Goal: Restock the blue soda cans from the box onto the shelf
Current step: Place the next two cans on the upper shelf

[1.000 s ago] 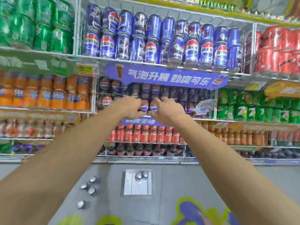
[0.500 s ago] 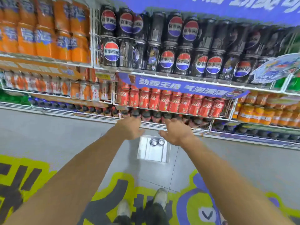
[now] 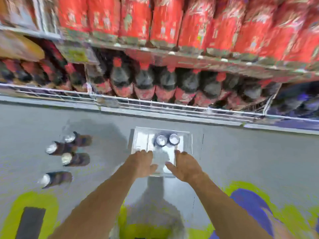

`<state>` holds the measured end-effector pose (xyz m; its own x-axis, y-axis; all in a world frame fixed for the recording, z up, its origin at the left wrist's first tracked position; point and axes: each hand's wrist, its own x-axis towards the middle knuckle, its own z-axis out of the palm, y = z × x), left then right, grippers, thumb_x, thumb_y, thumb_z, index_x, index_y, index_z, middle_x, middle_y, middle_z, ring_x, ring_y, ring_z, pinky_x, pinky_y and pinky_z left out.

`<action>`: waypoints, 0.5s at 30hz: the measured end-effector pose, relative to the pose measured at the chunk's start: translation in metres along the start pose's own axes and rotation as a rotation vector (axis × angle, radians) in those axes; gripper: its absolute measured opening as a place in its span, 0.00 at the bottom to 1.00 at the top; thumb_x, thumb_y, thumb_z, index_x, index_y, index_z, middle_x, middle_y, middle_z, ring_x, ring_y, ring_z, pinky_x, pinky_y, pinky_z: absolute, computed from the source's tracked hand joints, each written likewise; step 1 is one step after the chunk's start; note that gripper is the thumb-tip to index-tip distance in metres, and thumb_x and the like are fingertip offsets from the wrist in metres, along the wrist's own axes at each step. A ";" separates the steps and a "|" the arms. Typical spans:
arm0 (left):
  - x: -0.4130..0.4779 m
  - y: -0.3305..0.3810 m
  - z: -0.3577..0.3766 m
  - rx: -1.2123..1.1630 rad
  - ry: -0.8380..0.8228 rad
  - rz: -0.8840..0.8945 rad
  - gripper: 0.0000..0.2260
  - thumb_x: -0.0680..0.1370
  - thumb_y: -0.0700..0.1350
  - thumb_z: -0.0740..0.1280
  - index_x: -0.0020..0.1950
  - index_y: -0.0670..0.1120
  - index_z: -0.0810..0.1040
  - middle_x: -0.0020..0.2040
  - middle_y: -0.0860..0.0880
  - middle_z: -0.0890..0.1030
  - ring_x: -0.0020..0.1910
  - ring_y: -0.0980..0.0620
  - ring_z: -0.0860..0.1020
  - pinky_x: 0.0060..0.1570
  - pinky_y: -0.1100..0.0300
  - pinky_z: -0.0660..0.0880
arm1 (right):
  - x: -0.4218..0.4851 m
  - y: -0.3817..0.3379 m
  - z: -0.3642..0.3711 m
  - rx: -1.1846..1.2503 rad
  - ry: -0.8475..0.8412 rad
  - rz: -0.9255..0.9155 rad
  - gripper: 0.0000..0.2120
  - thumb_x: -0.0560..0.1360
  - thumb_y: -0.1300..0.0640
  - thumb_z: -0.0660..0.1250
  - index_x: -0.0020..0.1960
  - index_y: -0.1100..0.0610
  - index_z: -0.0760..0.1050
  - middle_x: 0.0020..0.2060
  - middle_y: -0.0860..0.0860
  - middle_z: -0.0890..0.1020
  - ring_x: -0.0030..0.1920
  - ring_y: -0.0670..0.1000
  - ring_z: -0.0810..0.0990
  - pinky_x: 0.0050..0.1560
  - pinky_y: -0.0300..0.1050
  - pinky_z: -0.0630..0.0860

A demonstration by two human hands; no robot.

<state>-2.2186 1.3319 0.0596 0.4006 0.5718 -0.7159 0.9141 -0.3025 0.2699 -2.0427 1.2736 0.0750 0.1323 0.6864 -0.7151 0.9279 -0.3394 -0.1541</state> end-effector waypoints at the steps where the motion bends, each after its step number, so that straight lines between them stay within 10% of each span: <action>1: 0.024 -0.007 0.016 -0.006 0.004 0.014 0.25 0.81 0.59 0.62 0.70 0.42 0.69 0.68 0.38 0.75 0.69 0.37 0.73 0.66 0.46 0.72 | 0.021 0.006 0.016 0.001 0.008 0.013 0.31 0.83 0.37 0.57 0.75 0.61 0.65 0.66 0.62 0.76 0.68 0.63 0.75 0.68 0.53 0.70; 15: 0.165 -0.039 0.067 -0.143 0.246 0.069 0.30 0.76 0.63 0.67 0.69 0.43 0.71 0.62 0.42 0.78 0.64 0.40 0.76 0.63 0.51 0.73 | 0.147 0.051 0.069 0.225 0.228 0.170 0.29 0.79 0.37 0.65 0.68 0.60 0.70 0.61 0.61 0.80 0.63 0.63 0.79 0.59 0.52 0.77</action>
<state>-2.1918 1.3868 -0.1126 0.4489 0.7267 -0.5200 0.8769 -0.2464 0.4127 -2.0000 1.3129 -0.0852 0.3759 0.7250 -0.5771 0.7893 -0.5768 -0.2105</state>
